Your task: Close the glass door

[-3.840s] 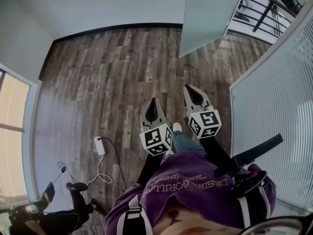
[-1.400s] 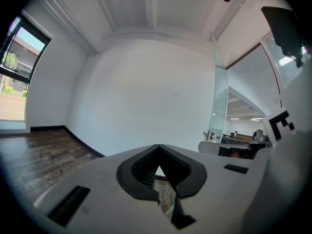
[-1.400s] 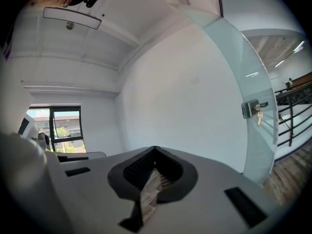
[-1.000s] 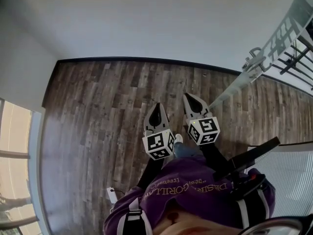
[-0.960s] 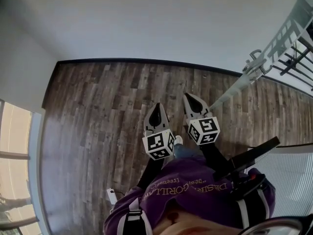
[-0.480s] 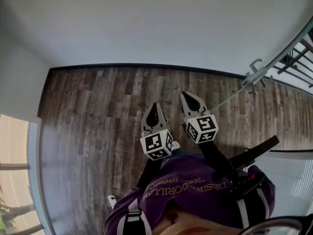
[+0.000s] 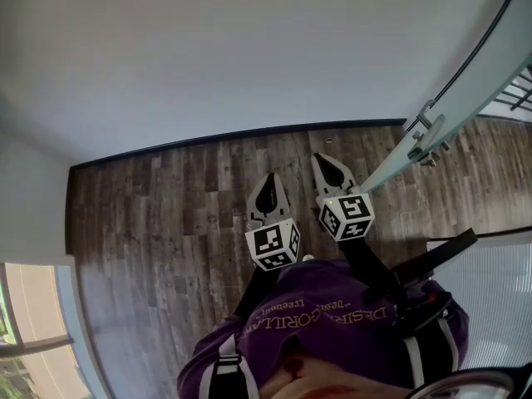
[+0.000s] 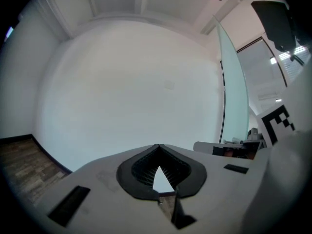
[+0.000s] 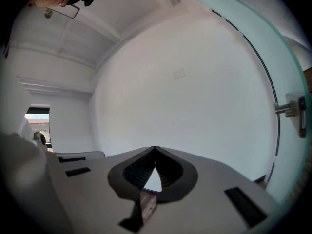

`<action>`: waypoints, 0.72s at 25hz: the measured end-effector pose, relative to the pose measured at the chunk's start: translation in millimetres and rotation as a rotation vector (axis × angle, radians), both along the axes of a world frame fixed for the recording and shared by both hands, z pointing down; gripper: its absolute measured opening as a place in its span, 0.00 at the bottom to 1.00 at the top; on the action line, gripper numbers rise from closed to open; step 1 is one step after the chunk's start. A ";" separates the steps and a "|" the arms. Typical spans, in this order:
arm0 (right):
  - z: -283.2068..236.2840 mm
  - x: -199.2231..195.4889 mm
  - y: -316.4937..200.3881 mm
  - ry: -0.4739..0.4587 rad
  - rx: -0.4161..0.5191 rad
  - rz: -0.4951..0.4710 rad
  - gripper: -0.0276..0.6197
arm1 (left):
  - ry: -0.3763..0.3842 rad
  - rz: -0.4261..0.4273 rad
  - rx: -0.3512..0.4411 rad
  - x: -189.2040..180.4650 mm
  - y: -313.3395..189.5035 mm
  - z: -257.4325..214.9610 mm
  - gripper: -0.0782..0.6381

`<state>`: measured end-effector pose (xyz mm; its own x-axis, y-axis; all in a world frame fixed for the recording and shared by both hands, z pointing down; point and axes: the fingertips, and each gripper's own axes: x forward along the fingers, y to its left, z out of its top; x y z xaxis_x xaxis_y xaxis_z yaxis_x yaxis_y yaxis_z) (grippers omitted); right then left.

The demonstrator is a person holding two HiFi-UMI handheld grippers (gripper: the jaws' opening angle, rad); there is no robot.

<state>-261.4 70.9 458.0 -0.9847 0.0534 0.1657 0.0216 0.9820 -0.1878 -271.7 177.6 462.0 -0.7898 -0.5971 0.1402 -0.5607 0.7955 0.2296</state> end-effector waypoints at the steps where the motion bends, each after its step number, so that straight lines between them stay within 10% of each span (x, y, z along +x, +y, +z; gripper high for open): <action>1: -1.9 -11.3 -1.0 -0.004 -0.002 0.014 0.03 | -0.005 0.016 0.002 -13.1 -2.3 -2.5 0.11; 18: 14.5 -107.0 -36.7 0.011 0.010 0.286 0.03 | 0.051 0.257 0.005 -142.4 -42.8 26.0 0.11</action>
